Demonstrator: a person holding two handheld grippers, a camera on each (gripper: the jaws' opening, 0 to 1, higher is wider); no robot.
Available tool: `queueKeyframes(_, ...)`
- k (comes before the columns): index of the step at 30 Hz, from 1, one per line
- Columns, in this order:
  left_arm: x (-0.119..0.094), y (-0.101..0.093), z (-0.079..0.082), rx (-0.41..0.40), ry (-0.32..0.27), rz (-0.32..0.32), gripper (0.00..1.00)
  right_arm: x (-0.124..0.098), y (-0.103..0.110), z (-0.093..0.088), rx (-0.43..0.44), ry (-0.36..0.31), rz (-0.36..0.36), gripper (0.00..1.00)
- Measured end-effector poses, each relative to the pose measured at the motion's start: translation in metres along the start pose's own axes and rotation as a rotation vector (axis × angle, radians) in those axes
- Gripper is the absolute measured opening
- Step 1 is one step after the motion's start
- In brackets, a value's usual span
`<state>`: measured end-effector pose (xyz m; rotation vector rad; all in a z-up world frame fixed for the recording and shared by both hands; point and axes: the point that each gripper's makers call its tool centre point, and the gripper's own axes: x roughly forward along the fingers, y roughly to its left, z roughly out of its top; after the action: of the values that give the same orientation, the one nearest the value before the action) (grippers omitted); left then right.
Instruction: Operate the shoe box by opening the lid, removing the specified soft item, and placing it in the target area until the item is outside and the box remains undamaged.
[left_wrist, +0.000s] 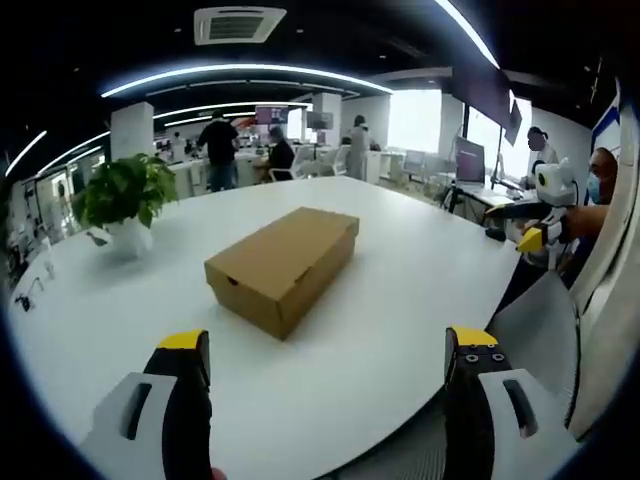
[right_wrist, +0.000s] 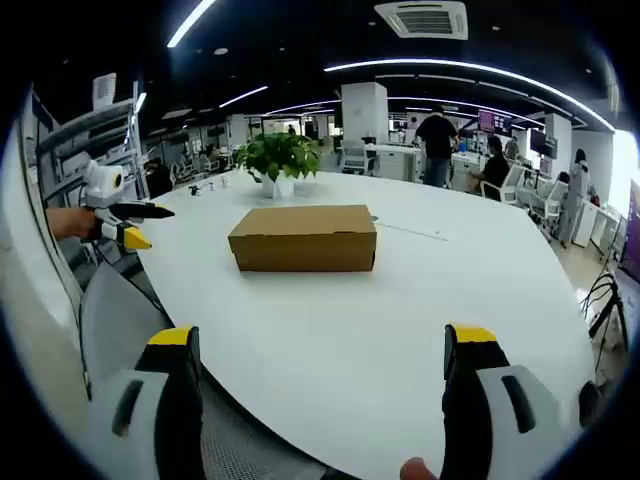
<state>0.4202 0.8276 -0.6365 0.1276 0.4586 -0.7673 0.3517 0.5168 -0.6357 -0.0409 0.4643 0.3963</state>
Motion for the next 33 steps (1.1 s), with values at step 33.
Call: queueKeyframes(33, 0.0033, 0.0007, -0.0013, 0.008, 0.002, 0.003, 1.00, -0.0014, -0.0028, -0.0022, 0.008, -0.005, -0.003, 0.96)
